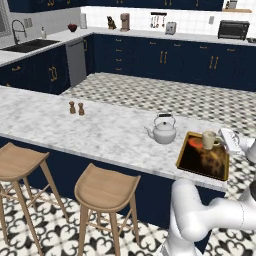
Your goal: Pick the kettle from the counter and place it on the tray. Then pick the mug from the cabinet and place it on the tray. Then close the cabinet doors.
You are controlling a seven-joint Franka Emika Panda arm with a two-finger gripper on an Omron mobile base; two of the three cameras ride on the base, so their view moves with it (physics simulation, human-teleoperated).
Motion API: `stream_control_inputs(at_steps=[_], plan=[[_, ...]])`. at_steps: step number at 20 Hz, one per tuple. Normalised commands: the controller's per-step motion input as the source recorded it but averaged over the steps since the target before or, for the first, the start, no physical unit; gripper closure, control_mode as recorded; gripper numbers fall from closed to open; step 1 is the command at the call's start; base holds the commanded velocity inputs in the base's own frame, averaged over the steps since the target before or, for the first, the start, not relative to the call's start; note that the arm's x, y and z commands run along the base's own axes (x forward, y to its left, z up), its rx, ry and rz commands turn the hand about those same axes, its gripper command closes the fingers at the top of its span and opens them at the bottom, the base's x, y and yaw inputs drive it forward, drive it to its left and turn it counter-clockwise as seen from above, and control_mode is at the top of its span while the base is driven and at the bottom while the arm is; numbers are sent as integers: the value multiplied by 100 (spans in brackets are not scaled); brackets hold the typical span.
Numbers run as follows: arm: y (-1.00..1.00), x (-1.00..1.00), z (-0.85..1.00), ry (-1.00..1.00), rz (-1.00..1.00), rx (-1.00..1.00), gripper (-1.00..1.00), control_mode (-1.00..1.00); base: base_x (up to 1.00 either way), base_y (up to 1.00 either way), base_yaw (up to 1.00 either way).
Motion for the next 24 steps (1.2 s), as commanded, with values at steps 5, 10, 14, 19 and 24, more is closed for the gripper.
stream_control_inputs(at_steps=[5, 10, 14, 19, 24], plan=[[3, -4, 3, 0, -1, 0, -100, -100, 0, 0, 0], [2, -8, 21, 0, -6, 0, -100, -100, 0, 0, 0], [6, -15, 30, 0, -10, -1, -100, -100, 0, 0, 0], [33, -11, 33, 0, -19, -11, -100, -100, 0, 0, 0], [67, 0, 47, 2, -21, -27, -100, -100, 0, 0, 0]])
